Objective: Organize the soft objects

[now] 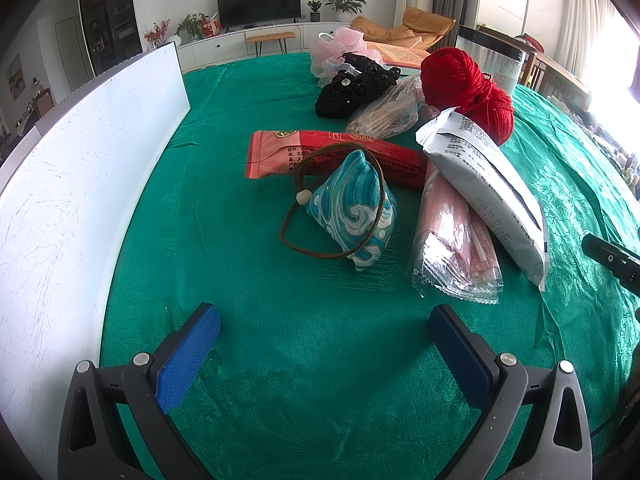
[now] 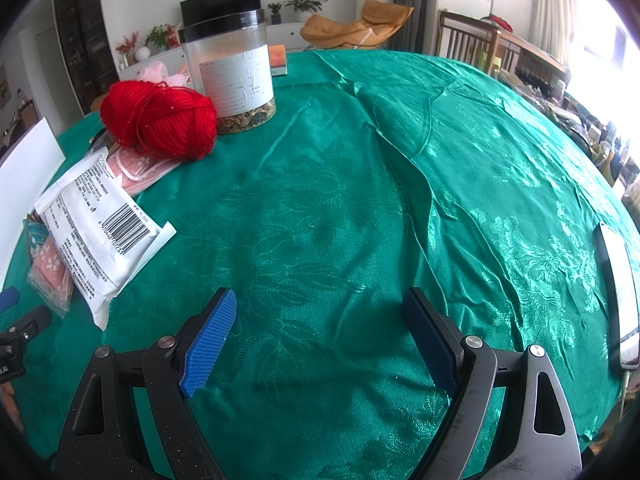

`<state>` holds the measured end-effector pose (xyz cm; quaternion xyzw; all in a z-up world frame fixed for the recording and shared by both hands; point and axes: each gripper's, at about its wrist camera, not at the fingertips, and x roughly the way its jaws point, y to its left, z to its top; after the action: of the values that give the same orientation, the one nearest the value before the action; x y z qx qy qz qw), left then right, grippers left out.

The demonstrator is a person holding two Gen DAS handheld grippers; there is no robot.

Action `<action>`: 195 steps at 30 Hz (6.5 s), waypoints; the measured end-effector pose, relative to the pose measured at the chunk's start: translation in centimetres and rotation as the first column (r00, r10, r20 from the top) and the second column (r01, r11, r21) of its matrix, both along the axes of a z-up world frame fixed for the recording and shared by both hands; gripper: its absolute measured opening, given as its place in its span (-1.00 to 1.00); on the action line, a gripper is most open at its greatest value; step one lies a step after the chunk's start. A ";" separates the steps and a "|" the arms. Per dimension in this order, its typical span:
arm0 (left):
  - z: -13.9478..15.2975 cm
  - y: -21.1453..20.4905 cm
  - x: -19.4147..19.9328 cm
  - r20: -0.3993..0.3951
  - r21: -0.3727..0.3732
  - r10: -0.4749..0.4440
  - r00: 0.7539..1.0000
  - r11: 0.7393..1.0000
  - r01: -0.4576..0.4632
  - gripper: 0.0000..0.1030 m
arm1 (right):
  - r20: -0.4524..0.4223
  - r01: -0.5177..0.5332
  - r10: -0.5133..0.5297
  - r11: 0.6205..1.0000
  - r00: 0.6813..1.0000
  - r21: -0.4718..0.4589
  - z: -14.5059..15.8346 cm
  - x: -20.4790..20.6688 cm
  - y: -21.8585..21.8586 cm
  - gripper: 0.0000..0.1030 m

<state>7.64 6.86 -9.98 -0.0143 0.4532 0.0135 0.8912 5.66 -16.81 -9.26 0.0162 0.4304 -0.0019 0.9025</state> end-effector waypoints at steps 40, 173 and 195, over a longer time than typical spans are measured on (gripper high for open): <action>0.0 -0.1 0.0 0.000 0.002 0.001 1.000 1.000 -0.001 1.00 | 0.001 -0.043 0.043 0.997 0.999 0.061 1.6 5.2 -2.3 0.54; 16.2 22.9 -6.0 0.083 -0.126 0.205 0.975 0.973 -0.193 -0.31 | 0.195 -0.523 0.485 0.791 0.853 0.319 18.8 1.2 16.1 0.29; 13.2 12.4 -9.6 0.185 -0.231 0.109 0.977 0.971 -0.065 0.88 | 0.054 -0.308 0.307 0.952 0.950 -0.004 5.7 -1.4 13.4 0.45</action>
<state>-1.93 19.25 3.21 -0.1357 0.3608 0.0001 0.9227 4.30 -3.45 -3.57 -0.0491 0.4031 0.1399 0.9030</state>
